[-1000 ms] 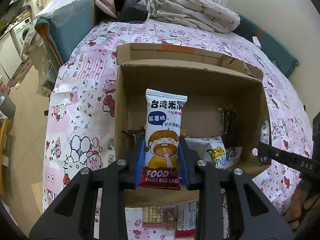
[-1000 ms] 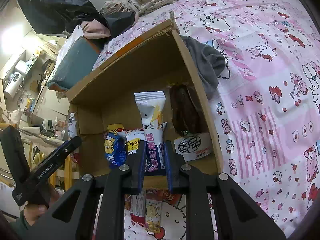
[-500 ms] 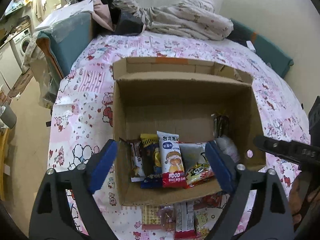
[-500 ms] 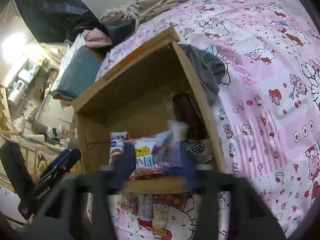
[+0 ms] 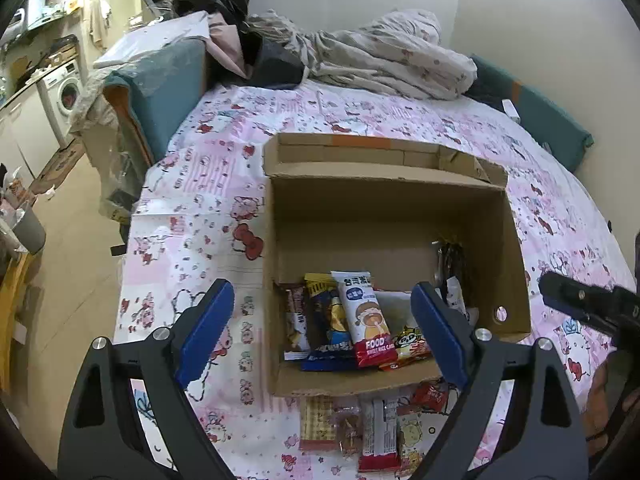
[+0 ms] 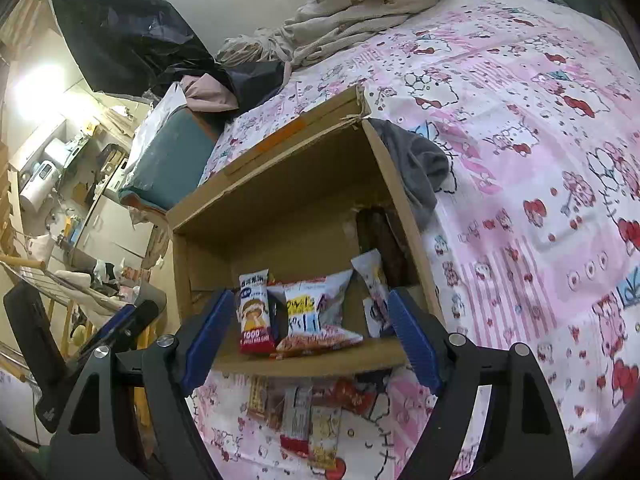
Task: Organize snacks
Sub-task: 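Lower rice cake bar and snack stick into the box and open both tools, then move both open tools back over the snacks beside the box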
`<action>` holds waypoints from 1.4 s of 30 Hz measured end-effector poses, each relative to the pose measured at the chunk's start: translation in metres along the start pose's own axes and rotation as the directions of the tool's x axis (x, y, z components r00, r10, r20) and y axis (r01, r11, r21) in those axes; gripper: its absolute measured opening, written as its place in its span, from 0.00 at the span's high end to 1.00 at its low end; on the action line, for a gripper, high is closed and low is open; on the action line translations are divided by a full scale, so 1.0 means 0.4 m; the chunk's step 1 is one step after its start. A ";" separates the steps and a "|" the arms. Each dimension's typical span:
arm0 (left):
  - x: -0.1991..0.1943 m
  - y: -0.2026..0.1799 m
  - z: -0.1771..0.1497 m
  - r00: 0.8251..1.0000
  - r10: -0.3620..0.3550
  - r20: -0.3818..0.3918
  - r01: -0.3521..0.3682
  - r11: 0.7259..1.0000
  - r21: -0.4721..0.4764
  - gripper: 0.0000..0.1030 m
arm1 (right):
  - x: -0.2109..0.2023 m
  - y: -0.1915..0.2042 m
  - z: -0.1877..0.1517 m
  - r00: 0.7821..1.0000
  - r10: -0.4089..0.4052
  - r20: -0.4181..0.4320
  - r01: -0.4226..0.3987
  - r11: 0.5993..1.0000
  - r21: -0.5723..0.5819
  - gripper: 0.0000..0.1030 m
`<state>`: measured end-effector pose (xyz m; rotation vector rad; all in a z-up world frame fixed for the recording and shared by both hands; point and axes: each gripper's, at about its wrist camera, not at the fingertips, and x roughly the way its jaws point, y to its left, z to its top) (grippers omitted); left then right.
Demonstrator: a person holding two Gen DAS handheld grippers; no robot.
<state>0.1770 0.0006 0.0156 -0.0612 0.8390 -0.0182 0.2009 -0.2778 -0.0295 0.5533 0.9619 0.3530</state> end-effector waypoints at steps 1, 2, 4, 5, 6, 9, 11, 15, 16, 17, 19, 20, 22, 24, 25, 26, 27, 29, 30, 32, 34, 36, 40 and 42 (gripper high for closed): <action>-0.007 0.002 -0.001 1.000 0.001 0.004 -0.001 1.000 0.000 0.14 | -0.010 0.003 -0.009 1.000 0.003 0.000 -0.003 1.000 -0.001 0.20; -0.015 0.005 -0.004 1.000 0.003 0.007 -0.003 1.000 0.001 0.14 | -0.017 0.007 -0.016 1.000 0.001 0.001 -0.001 1.000 -0.003 0.20; -0.028 0.009 -0.010 1.000 0.001 0.007 -0.001 1.000 -0.003 0.14 | -0.031 0.016 -0.031 1.000 -0.002 0.005 0.002 1.000 -0.015 0.20; -0.033 0.011 -0.014 1.000 -0.001 0.004 0.001 1.000 -0.008 0.14 | -0.036 0.021 -0.037 1.000 -0.008 0.004 0.008 1.000 -0.023 0.20; -0.036 0.014 -0.018 1.000 -0.001 0.000 0.001 1.000 -0.013 0.14 | -0.042 0.025 -0.045 1.000 -0.012 0.005 0.012 0.999 -0.032 0.20; -0.049 0.020 -0.034 1.000 -0.004 -0.007 0.004 1.000 -0.024 0.14 | -0.054 0.024 -0.070 1.000 -0.027 0.000 0.027 0.999 -0.029 0.18; -0.058 0.022 -0.045 1.000 -0.006 -0.010 0.006 1.000 -0.029 0.14 | -0.063 0.022 -0.088 0.999 -0.032 -0.002 0.032 0.999 -0.022 0.17; -0.070 0.031 -0.071 0.999 -0.026 -0.032 0.024 0.998 -0.055 0.14 | -0.081 0.019 -0.116 0.999 -0.047 -0.002 0.047 0.999 -0.018 0.12; -0.073 0.032 -0.077 0.999 -0.030 -0.038 0.027 0.998 -0.060 0.14 | -0.085 0.018 -0.126 0.999 -0.049 -0.005 0.049 0.999 -0.016 0.12; -0.076 0.033 -0.085 0.998 -0.034 -0.044 0.031 0.997 -0.065 0.14 | -0.087 0.018 -0.131 0.999 -0.051 -0.007 0.051 0.999 -0.015 0.12; -0.082 0.037 -0.098 0.998 -0.034 -0.054 0.030 0.997 -0.071 0.14 | -0.092 0.018 -0.144 0.998 -0.056 -0.010 0.056 0.998 -0.012 0.11; -0.085 0.039 -0.105 0.998 -0.036 -0.060 0.031 0.997 -0.076 0.14 | -0.095 0.018 -0.151 0.998 -0.060 -0.009 0.060 0.998 -0.012 0.11; -0.088 0.041 -0.118 0.996 -0.042 -0.074 0.036 0.996 -0.082 0.09 | -0.098 0.021 -0.160 0.998 -0.069 -0.010 0.069 0.998 -0.011 0.09; -0.088 0.042 -0.133 0.995 -0.050 -0.088 0.042 0.995 -0.088 0.09 | -0.099 0.021 -0.172 0.997 -0.074 -0.015 0.074 0.997 -0.006 0.09; -0.090 0.040 -0.140 0.994 -0.050 -0.094 0.042 0.995 -0.087 0.09 | -0.098 0.020 -0.176 0.997 -0.075 -0.017 0.075 0.997 -0.003 0.09; -0.090 0.037 -0.144 0.994 -0.048 -0.099 0.040 0.996 -0.084 0.09 | -0.097 0.018 -0.183 0.997 -0.077 -0.021 0.077 0.997 0.002 0.09; -0.090 0.033 -0.150 0.994 -0.045 -0.104 0.037 0.996 -0.078 0.09 | -0.096 0.016 -0.189 0.997 -0.078 -0.027 0.078 0.997 0.005 0.09; -0.089 0.027 -0.167 0.992 -0.047 -0.119 0.038 0.997 -0.074 0.09 | -0.095 0.012 -0.202 0.996 -0.085 -0.037 0.086 0.996 0.003 0.09; -0.086 0.023 -0.176 0.990 -0.049 -0.129 0.040 0.997 -0.072 0.09 | -0.095 0.012 -0.206 0.995 -0.094 -0.040 0.094 0.996 -0.003 0.09; -0.075 0.014 -0.192 0.986 -0.055 -0.157 0.045 0.997 -0.069 0.09 | -0.097 0.007 -0.213 0.993 -0.108 -0.043 0.108 0.994 -0.008 0.09; -0.065 0.006 -0.204 0.982 -0.059 -0.180 0.047 0.996 -0.070 0.09 | -0.098 -0.002 -0.218 0.990 -0.128 -0.050 0.128 0.992 -0.008 0.09; -0.057 0.003 -0.212 0.978 -0.064 -0.199 0.049 0.996 -0.077 0.09 | -0.096 -0.016 -0.224 0.988 -0.142 -0.062 0.142 0.990 0.003 0.09; -0.043 0.001 -0.221 0.972 -0.069 -0.223 0.052 0.995 -0.083 0.09 | -0.089 -0.044 -0.234 0.977 -0.191 -0.091 0.195 0.980 0.033 0.09; -0.031 0.006 -0.224 0.971 -0.063 -0.233 0.044 0.995 -0.089 0.09 | -0.081 -0.059 -0.235 0.972 -0.210 -0.110 0.217 0.975 0.053 0.09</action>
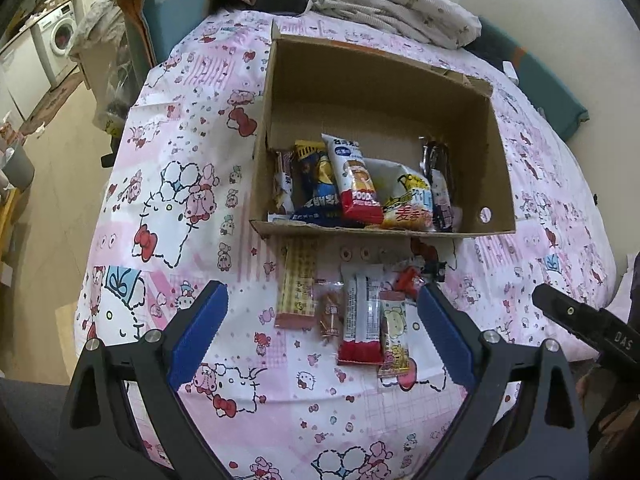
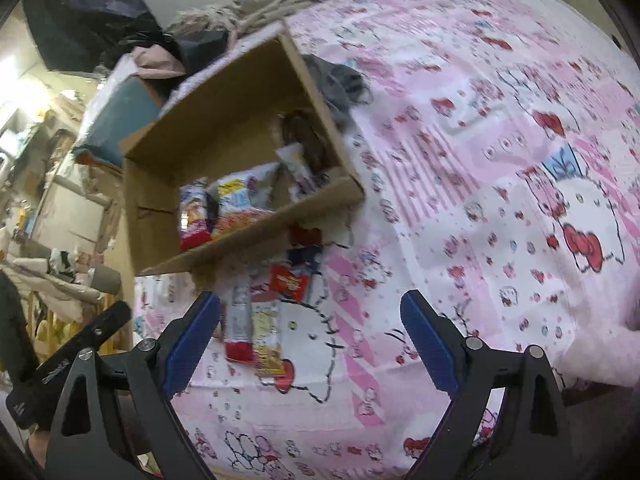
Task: Organize snacks
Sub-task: 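Move both open tools back over the snacks beside the box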
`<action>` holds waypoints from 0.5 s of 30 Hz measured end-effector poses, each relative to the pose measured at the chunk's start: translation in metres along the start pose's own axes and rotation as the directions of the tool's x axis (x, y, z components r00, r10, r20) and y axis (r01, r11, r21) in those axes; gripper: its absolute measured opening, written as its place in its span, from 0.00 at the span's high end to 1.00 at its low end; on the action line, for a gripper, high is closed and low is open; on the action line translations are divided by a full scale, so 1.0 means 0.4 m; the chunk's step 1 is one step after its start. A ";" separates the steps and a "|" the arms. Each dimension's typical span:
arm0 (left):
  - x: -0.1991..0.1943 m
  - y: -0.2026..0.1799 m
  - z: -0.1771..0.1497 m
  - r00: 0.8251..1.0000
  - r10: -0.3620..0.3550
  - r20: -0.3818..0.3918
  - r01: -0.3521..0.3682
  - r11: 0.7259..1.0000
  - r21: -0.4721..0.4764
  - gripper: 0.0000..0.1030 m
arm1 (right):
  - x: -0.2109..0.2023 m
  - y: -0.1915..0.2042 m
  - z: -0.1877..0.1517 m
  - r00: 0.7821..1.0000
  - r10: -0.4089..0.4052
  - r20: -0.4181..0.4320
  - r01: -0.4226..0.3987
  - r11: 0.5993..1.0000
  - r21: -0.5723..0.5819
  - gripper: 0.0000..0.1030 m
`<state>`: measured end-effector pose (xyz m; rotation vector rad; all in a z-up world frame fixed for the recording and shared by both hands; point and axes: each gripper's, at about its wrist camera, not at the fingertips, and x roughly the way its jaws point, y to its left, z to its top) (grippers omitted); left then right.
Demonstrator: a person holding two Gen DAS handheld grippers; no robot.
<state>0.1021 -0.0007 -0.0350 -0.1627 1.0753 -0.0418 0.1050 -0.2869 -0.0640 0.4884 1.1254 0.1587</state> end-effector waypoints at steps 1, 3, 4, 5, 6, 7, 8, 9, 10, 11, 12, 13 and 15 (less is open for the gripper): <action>0.008 0.007 -0.001 1.000 0.006 -0.010 -0.006 1.000 -0.012 0.09 | 0.006 -0.010 0.001 1.000 -0.009 -0.010 0.009 1.000 0.019 0.09; 0.028 0.025 -0.003 0.999 0.009 -0.038 -0.010 0.999 -0.044 0.09 | 0.015 -0.026 0.003 1.000 -0.004 -0.025 0.006 0.999 0.054 0.09; 0.041 0.034 -0.004 0.998 0.011 -0.057 -0.014 0.998 -0.064 0.09 | 0.018 -0.031 0.006 1.000 -0.001 -0.030 0.003 0.998 0.067 0.09; 0.053 0.039 -0.008 0.997 0.011 -0.076 -0.017 0.997 -0.077 0.09 | 0.022 -0.037 0.008 0.999 0.000 -0.036 0.003 0.997 0.081 0.09; 0.067 0.039 -0.013 0.995 0.010 -0.103 -0.019 0.996 -0.086 0.09 | 0.025 -0.041 0.009 0.999 0.002 -0.040 0.002 0.996 0.091 0.09; 0.089 0.036 -0.022 0.990 0.001 -0.143 -0.014 0.996 -0.091 0.09 | 0.029 -0.045 0.011 0.999 0.004 -0.043 0.001 0.995 0.102 0.09; 0.105 0.030 -0.029 0.985 -0.008 -0.171 -0.007 0.996 -0.087 0.09 | 0.033 -0.047 0.013 0.999 0.003 -0.046 0.002 0.994 0.108 0.09; 0.121 0.020 -0.036 0.980 -0.020 -0.199 0.004 0.997 -0.079 0.09 | 0.036 -0.047 0.015 0.999 0.000 -0.049 0.006 0.994 0.110 0.09; 0.140 0.001 -0.044 0.973 -0.035 -0.227 0.020 0.998 -0.065 0.09 | 0.039 -0.047 0.016 0.999 -0.006 -0.052 0.011 0.994 0.109 0.09; 0.150 -0.016 -0.049 0.970 -0.045 -0.239 0.033 0.998 -0.051 0.09 | 0.040 -0.047 0.017 0.999 -0.009 -0.052 0.014 0.994 0.108 0.09; 0.157 -0.039 -0.052 0.969 -0.054 -0.243 0.050 0.999 -0.021 0.09 | 0.040 -0.048 0.017 0.999 -0.012 -0.052 0.017 0.994 0.108 0.09; 0.161 -0.054 -0.052 0.969 -0.051 -0.240 0.054 0.999 0.003 0.09 | 0.041 -0.048 0.017 0.999 -0.013 -0.051 0.019 0.994 0.109 0.09; 0.174 -0.078 -0.048 0.973 -0.025 -0.230 0.039 0.998 0.058 0.17 | 0.040 -0.050 0.015 0.999 -0.011 -0.050 0.017 0.993 0.113 0.09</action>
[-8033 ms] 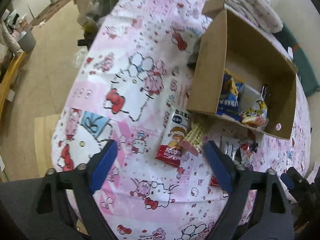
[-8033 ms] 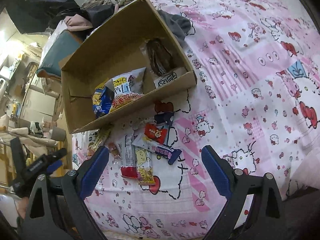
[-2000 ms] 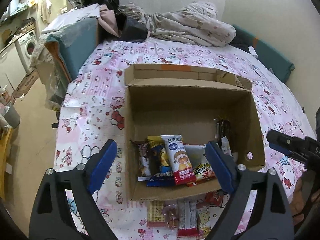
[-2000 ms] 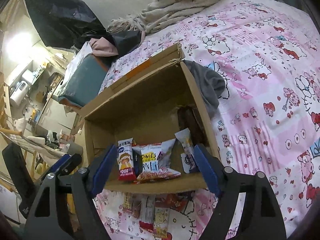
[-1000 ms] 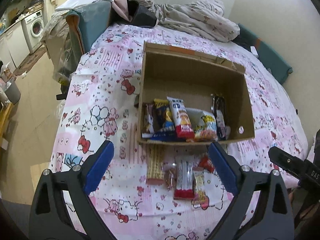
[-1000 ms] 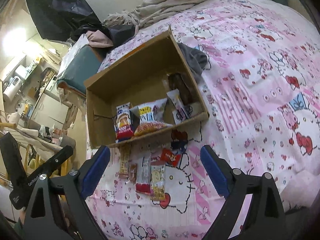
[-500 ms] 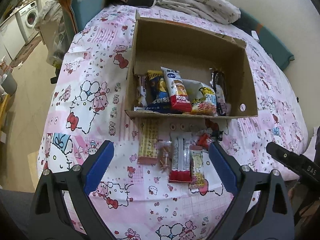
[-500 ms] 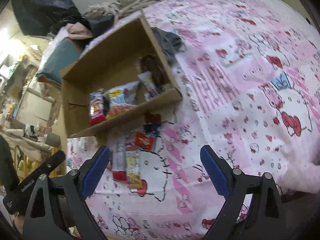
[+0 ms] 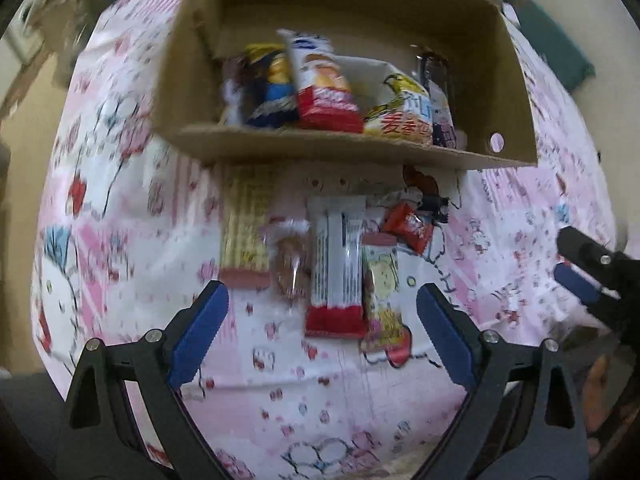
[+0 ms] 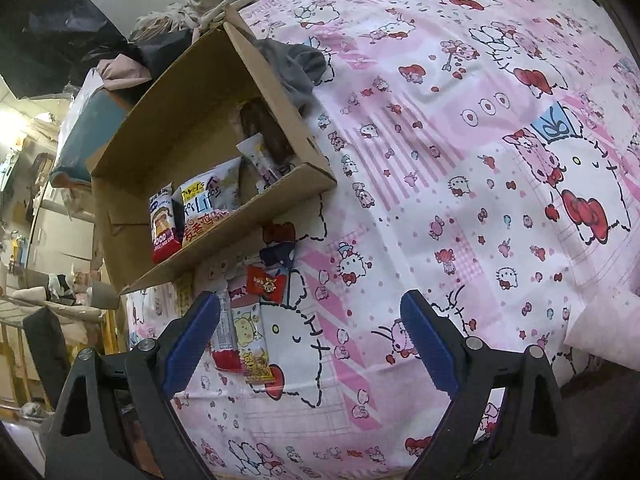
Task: Organize snacks
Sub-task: 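Move both open tools back over the snacks beside the box, then grasp the white-and-red snack bar with the left tool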
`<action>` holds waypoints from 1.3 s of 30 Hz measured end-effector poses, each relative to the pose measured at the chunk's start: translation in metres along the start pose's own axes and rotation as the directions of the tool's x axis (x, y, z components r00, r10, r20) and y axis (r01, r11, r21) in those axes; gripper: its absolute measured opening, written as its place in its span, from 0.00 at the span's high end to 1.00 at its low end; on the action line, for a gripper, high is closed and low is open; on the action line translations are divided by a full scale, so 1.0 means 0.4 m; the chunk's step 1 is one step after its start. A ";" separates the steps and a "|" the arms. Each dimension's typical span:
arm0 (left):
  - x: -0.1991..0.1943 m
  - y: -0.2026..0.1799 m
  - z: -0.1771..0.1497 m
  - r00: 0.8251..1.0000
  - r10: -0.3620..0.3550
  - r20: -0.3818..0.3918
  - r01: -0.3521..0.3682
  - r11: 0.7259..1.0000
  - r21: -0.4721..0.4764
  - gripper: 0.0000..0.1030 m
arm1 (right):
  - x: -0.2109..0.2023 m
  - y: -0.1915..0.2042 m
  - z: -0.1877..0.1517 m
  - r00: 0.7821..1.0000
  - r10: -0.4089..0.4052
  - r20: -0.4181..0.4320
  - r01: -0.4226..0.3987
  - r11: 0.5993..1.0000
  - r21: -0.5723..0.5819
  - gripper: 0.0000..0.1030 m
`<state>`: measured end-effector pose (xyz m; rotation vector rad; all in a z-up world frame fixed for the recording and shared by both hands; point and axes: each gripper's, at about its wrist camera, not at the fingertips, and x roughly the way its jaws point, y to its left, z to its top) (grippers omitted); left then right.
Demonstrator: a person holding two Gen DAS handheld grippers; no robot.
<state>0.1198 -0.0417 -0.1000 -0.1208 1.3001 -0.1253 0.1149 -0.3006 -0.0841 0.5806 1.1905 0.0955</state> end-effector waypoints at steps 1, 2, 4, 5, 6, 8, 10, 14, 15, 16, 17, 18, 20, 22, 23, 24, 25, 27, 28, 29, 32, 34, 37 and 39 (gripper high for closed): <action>0.012 -0.010 0.007 1.000 0.005 -0.010 -0.005 1.000 0.023 0.31 | 0.000 0.000 -0.002 1.000 0.000 -0.003 0.000 1.000 -0.002 0.09; 0.023 -0.015 0.012 1.000 -0.002 -0.029 0.003 1.000 0.031 0.36 | 0.001 0.000 -0.002 1.000 -0.002 -0.003 0.002 1.000 -0.006 0.09; 0.059 -0.026 0.020 0.996 -0.022 -0.092 0.024 1.000 0.020 0.44 | 0.004 0.001 -0.001 1.000 -0.013 -0.005 0.013 1.000 -0.009 0.09; 0.070 -0.026 0.020 0.995 -0.026 -0.101 0.027 1.000 0.014 0.45 | 0.006 0.000 0.000 1.000 -0.013 -0.007 0.013 1.000 -0.007 0.09; 0.083 -0.031 0.021 0.994 -0.019 -0.107 0.021 1.000 0.019 0.47 | 0.010 -0.001 0.001 1.000 -0.011 -0.012 0.011 1.000 -0.003 0.09; 0.114 -0.048 0.017 0.991 0.017 -0.131 -0.010 0.998 0.056 0.47 | 0.014 0.001 0.002 1.000 -0.009 -0.017 0.009 1.000 -0.001 0.09; 0.128 -0.072 0.016 0.991 0.059 -0.120 -0.045 0.992 0.118 0.47 | 0.018 0.006 0.001 1.000 -0.005 -0.021 0.005 1.000 -0.007 0.09; 0.142 -0.097 0.023 0.991 0.100 -0.090 -0.086 0.984 0.154 0.47 | 0.025 0.014 -0.003 0.999 -0.005 -0.032 0.005 1.000 -0.022 0.09; 0.144 -0.103 0.025 0.990 0.110 -0.088 -0.095 0.982 0.161 0.47 | 0.026 0.015 -0.003 0.999 -0.005 -0.034 0.004 1.000 -0.020 0.09; 0.146 -0.108 0.027 0.989 0.116 -0.090 -0.101 0.982 0.161 0.47 | 0.027 0.015 -0.003 0.999 -0.005 -0.034 0.004 1.000 -0.019 0.09; 0.145 -0.114 0.027 0.988 0.124 -0.093 -0.108 0.981 0.164 0.47 | 0.027 0.015 -0.003 0.999 -0.006 -0.033 0.005 1.000 -0.020 0.09; 0.142 -0.118 0.024 0.988 0.120 -0.099 -0.103 0.981 0.165 0.55 | 0.028 0.015 -0.003 0.999 -0.006 -0.033 0.006 1.000 -0.020 0.09; 0.136 -0.133 0.015 0.985 0.117 -0.124 -0.093 0.978 0.189 0.62 | 0.028 0.015 -0.004 0.999 -0.006 -0.032 0.005 1.000 -0.017 0.09; 0.143 -0.127 0.002 0.980 0.087 -0.181 -0.058 0.985 0.160 0.62 | 0.025 0.014 -0.003 1.000 -0.001 -0.030 0.000 1.000 -0.011 0.09; 0.142 -0.119 0.000 0.979 0.075 -0.187 -0.050 0.989 0.136 0.61 | 0.024 0.014 -0.003 1.000 0.001 -0.029 -0.002 1.000 -0.009 0.09; 0.143 -0.109 -0.001 0.980 0.065 -0.188 -0.045 0.993 0.113 0.59 | 0.024 0.014 -0.002 1.000 0.003 -0.028 -0.004 1.000 -0.008 0.09; 0.145 -0.099 -0.002 0.982 0.060 -0.182 -0.042 0.994 0.102 0.55 | 0.022 0.015 -0.002 1.000 0.005 -0.027 -0.006 1.000 -0.008 0.09; 0.152 -0.065 0.002 0.985 0.039 -0.165 -0.031 0.998 0.055 0.49 | 0.021 0.018 -0.003 1.000 0.006 -0.027 -0.006 1.000 -0.013 0.09; 0.155 -0.056 0.006 0.985 0.021 -0.171 -0.015 0.999 0.033 0.52 | 0.022 0.019 -0.003 1.000 0.005 -0.027 -0.006 1.000 -0.016 0.09; 0.152 -0.056 0.009 0.985 0.023 -0.170 -0.017 0.999 0.033 0.58 | 0.021 0.020 -0.003 1.000 0.005 -0.027 -0.005 1.000 -0.017 0.09; 0.145 -0.062 0.011 0.984 0.016 -0.179 -0.006 0.998 0.059 0.74 | 0.020 0.017 -0.003 1.000 0.005 -0.025 -0.005 1.000 -0.009 0.09; 0.129 -0.067 0.008 0.985 0.033 -0.166 -0.022 0.997 0.073 0.74 | 0.017 0.013 -0.002 1.000 0.008 -0.022 -0.008 1.000 -0.001 0.09; 0.092 -0.083 -0.004 0.989 0.041 -0.143 -0.029 0.996 0.088 0.74 | 0.011 0.013 -0.001 1.000 0.021 -0.018 -0.021 1.000 0.004 0.09; 0.052 -0.102 -0.014 0.991 0.054 -0.127 -0.041 0.994 0.101 0.74 | 0.009 0.017 -0.001 1.000 0.024 -0.016 -0.024 1.000 -0.001 0.09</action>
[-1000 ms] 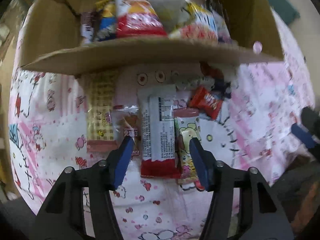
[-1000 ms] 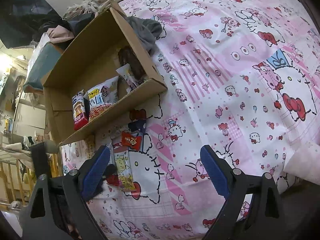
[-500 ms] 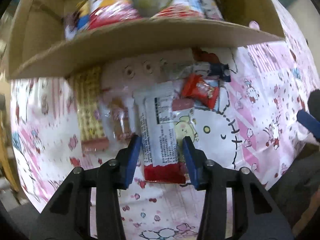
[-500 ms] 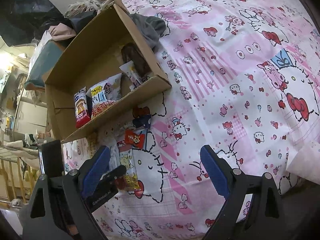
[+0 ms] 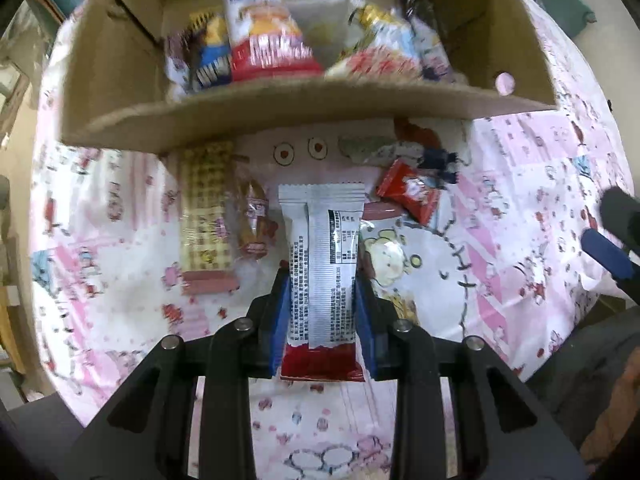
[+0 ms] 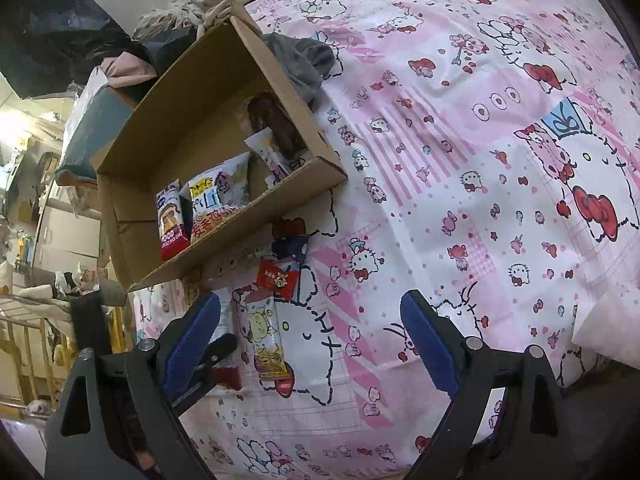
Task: Organize snacks
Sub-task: 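Grasp the white-and-red snack bar with the left tool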
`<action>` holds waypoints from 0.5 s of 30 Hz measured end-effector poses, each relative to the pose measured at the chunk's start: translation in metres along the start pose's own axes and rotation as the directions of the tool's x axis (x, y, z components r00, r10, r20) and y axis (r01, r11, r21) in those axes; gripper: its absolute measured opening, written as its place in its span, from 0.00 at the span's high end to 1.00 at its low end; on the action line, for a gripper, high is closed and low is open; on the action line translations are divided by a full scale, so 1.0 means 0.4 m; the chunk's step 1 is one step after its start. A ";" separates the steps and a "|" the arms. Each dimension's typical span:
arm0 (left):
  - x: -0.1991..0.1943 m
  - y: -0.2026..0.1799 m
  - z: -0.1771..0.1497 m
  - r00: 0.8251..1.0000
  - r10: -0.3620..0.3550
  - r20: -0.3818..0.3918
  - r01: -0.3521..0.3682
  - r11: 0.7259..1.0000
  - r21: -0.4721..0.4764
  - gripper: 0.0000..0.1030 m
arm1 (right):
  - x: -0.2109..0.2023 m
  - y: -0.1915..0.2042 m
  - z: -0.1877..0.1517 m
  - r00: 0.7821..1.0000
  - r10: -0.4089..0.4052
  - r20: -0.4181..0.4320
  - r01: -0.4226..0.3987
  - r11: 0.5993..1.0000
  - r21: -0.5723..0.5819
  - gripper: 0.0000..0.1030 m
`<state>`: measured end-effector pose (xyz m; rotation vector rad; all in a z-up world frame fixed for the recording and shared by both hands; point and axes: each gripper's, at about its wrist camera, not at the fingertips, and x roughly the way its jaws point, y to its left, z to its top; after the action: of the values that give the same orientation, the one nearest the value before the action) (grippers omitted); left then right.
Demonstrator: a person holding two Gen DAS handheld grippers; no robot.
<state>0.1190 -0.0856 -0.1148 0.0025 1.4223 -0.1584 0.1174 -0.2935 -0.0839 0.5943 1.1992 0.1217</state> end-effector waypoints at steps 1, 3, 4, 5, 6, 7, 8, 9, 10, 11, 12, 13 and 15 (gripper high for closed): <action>-0.019 -0.005 -0.002 1.000 0.004 0.005 -0.004 1.000 0.009 0.74 | 0.000 0.002 0.000 1.000 0.002 -0.001 -0.002 1.000 -0.003 0.09; -0.055 -0.016 -0.007 1.000 0.004 0.009 -0.004 1.000 0.024 0.74 | -0.001 0.006 0.000 1.000 0.005 -0.001 -0.005 1.000 -0.006 0.09; -0.076 -0.019 -0.011 1.000 0.000 0.014 -0.001 0.999 0.039 0.74 | -0.002 0.008 -0.001 1.000 0.006 0.000 -0.006 1.000 -0.008 0.09; -0.091 -0.018 -0.014 1.000 0.002 0.019 -0.003 0.999 0.047 0.74 | -0.001 0.009 -0.001 1.000 0.006 0.000 -0.006 1.000 -0.009 0.09; -0.106 -0.014 -0.018 1.000 0.002 0.028 -0.003 0.999 0.051 0.74 | 0.000 0.011 -0.002 1.000 0.006 -0.001 -0.006 1.000 -0.009 0.09; -0.123 0.001 -0.019 0.999 0.005 0.037 -0.007 0.998 0.059 0.74 | 0.001 0.012 -0.003 1.000 0.006 -0.003 -0.006 1.000 -0.008 0.09; -0.138 0.022 -0.028 0.999 0.011 0.049 -0.014 0.998 0.064 0.74 | 0.004 0.014 -0.004 1.000 0.008 -0.007 -0.008 1.000 -0.007 0.09; -0.151 0.034 -0.029 0.998 0.014 0.058 -0.018 0.998 0.064 0.74 | 0.007 0.016 -0.005 1.000 0.010 -0.013 -0.010 1.000 -0.008 0.09; -0.169 0.057 -0.033 0.998 0.015 0.064 -0.019 0.998 0.058 0.74 | 0.014 0.022 -0.008 1.000 0.011 -0.022 -0.012 1.000 -0.012 0.09; -0.180 0.088 -0.041 0.998 0.002 0.058 -0.004 0.999 0.040 0.74 | 0.019 0.029 -0.011 1.000 0.009 -0.028 -0.010 1.000 -0.020 0.09; -0.187 0.110 -0.046 0.999 -0.017 0.046 0.016 1.000 0.018 0.74 | 0.026 0.038 -0.014 0.999 0.002 -0.035 -0.003 0.999 -0.034 0.09; -0.189 0.133 -0.044 0.999 -0.022 0.038 0.022 1.000 0.001 0.74 | 0.035 0.051 -0.019 0.999 -0.006 -0.044 0.003 0.998 -0.056 0.09; -0.187 0.166 -0.051 0.999 -0.007 0.044 0.008 0.999 -0.033 0.74 | 0.063 0.081 -0.034 0.998 -0.025 -0.065 0.018 0.994 -0.107 0.09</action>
<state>0.0958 -0.0099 -0.0504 -0.0332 1.3807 -0.1406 0.1217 -0.2512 -0.0922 0.4865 1.2551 0.1871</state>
